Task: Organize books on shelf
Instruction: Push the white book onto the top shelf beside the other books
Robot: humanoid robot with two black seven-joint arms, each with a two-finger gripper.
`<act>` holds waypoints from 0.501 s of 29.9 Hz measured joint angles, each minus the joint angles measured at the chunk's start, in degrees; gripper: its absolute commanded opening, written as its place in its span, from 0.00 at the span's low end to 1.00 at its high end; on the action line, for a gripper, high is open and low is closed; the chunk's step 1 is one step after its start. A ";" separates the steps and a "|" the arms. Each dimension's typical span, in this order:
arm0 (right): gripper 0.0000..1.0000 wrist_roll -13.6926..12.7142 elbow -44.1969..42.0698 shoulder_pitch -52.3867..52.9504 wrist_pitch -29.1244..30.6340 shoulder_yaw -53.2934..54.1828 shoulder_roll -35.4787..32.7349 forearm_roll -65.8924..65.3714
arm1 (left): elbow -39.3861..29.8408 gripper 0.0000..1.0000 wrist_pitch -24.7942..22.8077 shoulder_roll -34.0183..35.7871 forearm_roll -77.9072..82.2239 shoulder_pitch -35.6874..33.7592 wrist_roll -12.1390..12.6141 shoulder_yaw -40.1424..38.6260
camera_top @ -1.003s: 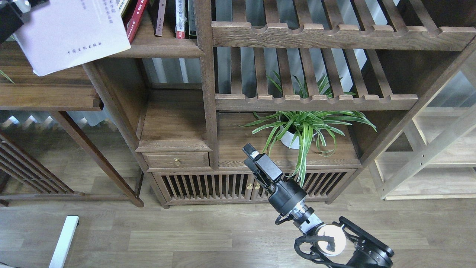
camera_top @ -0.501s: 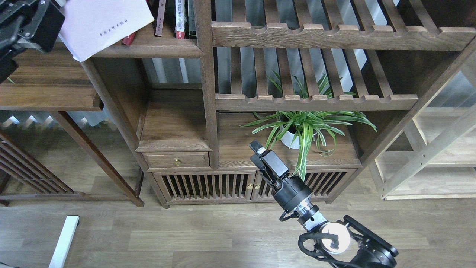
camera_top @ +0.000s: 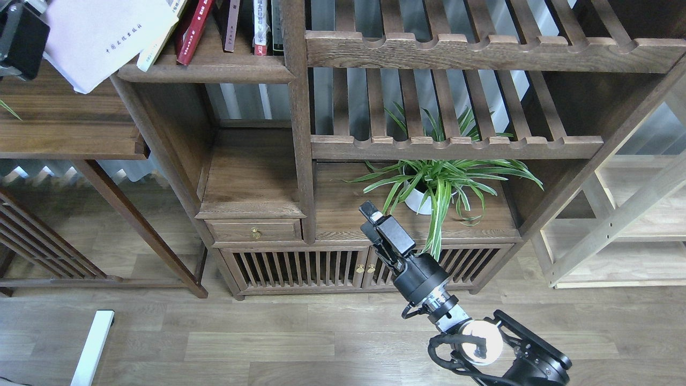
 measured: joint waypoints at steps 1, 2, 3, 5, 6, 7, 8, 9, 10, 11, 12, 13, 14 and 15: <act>0.99 0.01 0.00 0.00 0.00 -0.01 0.00 0.00 | 0.00 0.00 0.17 -0.02 -0.02 0.02 0.10 -0.12; 0.99 0.01 0.00 0.00 0.00 -0.01 0.00 0.00 | 0.00 0.00 0.29 -0.02 -0.04 0.02 0.17 -0.17; 0.99 0.01 0.00 0.00 0.00 -0.01 0.01 0.00 | 0.06 0.00 0.42 -0.02 -0.06 0.02 0.27 -0.18; 0.99 0.01 0.00 0.00 0.00 -0.06 0.00 0.00 | 0.27 0.00 0.64 -0.02 -0.06 0.02 0.65 -0.18; 0.99 0.01 0.00 -0.01 0.00 -0.08 -0.01 0.00 | 0.37 0.00 0.74 -0.02 -0.06 0.02 0.87 -0.18; 0.99 0.01 0.00 -0.03 0.00 -0.09 -0.04 0.00 | 0.46 0.01 0.89 -0.02 -0.06 0.02 1.05 -0.18; 0.99 0.01 0.00 -0.07 0.00 -0.10 -0.08 0.00 | 0.64 0.01 1.14 -0.02 -0.06 0.01 1.19 -0.19; 0.99 0.01 0.00 -0.11 0.00 -0.10 -0.11 0.00 | 0.83 0.01 1.34 -0.02 -0.04 0.01 1.27 -0.20; 0.99 0.01 0.00 -0.16 0.00 -0.10 -0.16 0.00 | 1.07 0.01 1.51 -0.02 -0.01 0.00 1.32 -0.27; 0.99 0.01 0.00 -0.23 0.00 -0.10 -0.21 0.00 | 1.28 0.01 1.60 -0.02 0.00 -0.02 1.39 -0.35; 0.99 0.01 0.00 -0.29 0.00 -0.12 -0.25 0.00 | 1.42 0.01 1.65 -0.01 0.00 -0.04 1.55 -0.36; 0.99 0.01 0.00 -0.35 0.00 -0.13 -0.29 -0.02 | 1.59 0.01 1.67 0.00 0.00 -0.06 1.91 -0.36; 0.99 0.01 0.01 -0.39 0.00 -0.14 -0.34 -0.04 | 1.67 0.01 1.67 0.02 0.01 -0.11 2.50 -0.36; 0.99 0.01 0.03 -0.43 0.00 -0.16 -0.38 -0.06 | 1.71 0.01 1.64 0.03 0.01 -0.17 3.16 -0.36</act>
